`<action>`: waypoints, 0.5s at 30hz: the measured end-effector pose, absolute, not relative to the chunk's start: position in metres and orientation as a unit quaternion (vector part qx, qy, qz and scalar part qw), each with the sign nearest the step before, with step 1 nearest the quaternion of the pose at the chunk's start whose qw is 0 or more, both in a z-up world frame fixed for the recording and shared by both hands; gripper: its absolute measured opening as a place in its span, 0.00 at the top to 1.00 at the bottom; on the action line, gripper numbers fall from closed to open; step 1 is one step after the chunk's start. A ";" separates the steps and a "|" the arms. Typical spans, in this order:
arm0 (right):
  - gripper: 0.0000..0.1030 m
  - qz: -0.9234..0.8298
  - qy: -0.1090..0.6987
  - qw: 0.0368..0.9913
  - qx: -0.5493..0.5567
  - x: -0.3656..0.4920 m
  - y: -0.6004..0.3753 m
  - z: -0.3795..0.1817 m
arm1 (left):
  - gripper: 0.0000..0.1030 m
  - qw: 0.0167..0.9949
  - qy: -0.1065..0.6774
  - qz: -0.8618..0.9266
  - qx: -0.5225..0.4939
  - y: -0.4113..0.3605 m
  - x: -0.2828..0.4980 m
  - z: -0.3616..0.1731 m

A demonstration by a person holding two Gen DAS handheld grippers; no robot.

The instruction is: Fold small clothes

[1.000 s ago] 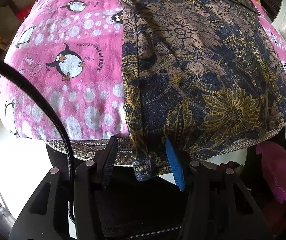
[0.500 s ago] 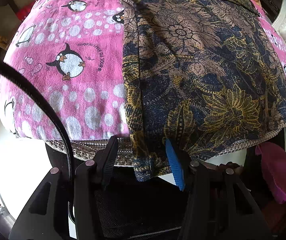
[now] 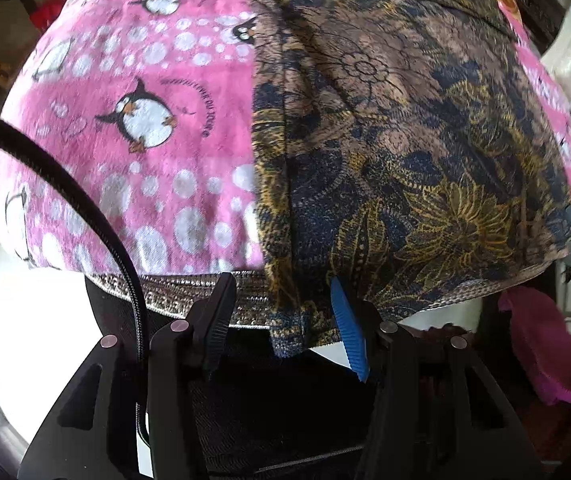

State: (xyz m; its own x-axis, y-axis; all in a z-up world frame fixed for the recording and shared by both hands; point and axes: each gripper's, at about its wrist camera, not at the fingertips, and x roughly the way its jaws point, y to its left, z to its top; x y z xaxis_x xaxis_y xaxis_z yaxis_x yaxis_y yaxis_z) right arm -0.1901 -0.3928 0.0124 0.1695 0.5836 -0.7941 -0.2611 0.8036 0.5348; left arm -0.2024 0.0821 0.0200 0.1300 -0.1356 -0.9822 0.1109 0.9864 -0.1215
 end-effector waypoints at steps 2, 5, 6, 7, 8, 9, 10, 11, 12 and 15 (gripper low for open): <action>0.54 0.280 0.580 0.752 0.139 -0.190 -0.391 0.011 | 0.52 0.747 0.658 -0.090 -0.018 0.085 -0.203 0.021; 0.54 0.280 0.580 0.752 0.140 -0.190 -0.391 0.012 | 0.52 0.741 0.664 -0.098 -0.016 0.085 -0.204 0.022; 0.54 0.280 0.580 0.752 0.139 -0.190 -0.391 0.012 | 0.52 0.740 0.666 -0.099 -0.009 0.083 -0.205 0.022; 0.54 0.281 0.581 0.752 0.139 -0.190 -0.391 0.012 | 0.52 0.739 0.666 -0.099 -0.003 0.081 -0.205 0.021; 0.54 0.280 0.580 0.752 0.139 -0.190 -0.390 0.011 | 0.52 0.739 0.666 -0.099 -0.002 0.081 -0.205 0.020; 0.54 0.281 0.581 0.752 0.138 -0.190 -0.389 0.011 | 0.52 0.738 0.667 -0.101 -0.002 0.079 -0.204 0.019; 0.54 0.280 0.581 0.752 0.138 -0.190 -0.388 0.011 | 0.52 0.738 0.667 -0.103 0.000 0.076 -0.204 0.019; 0.54 0.280 0.581 0.752 0.139 -0.190 -0.388 0.011 | 0.52 0.737 0.667 -0.105 0.003 0.073 -0.203 0.017; 0.54 0.280 0.581 0.752 0.139 -0.190 -0.388 0.012 | 0.52 0.736 0.668 -0.109 0.010 0.068 -0.202 0.015; 0.53 0.281 0.580 0.752 0.135 -0.192 -0.384 0.012 | 0.52 0.732 0.671 -0.119 0.014 0.060 -0.197 0.010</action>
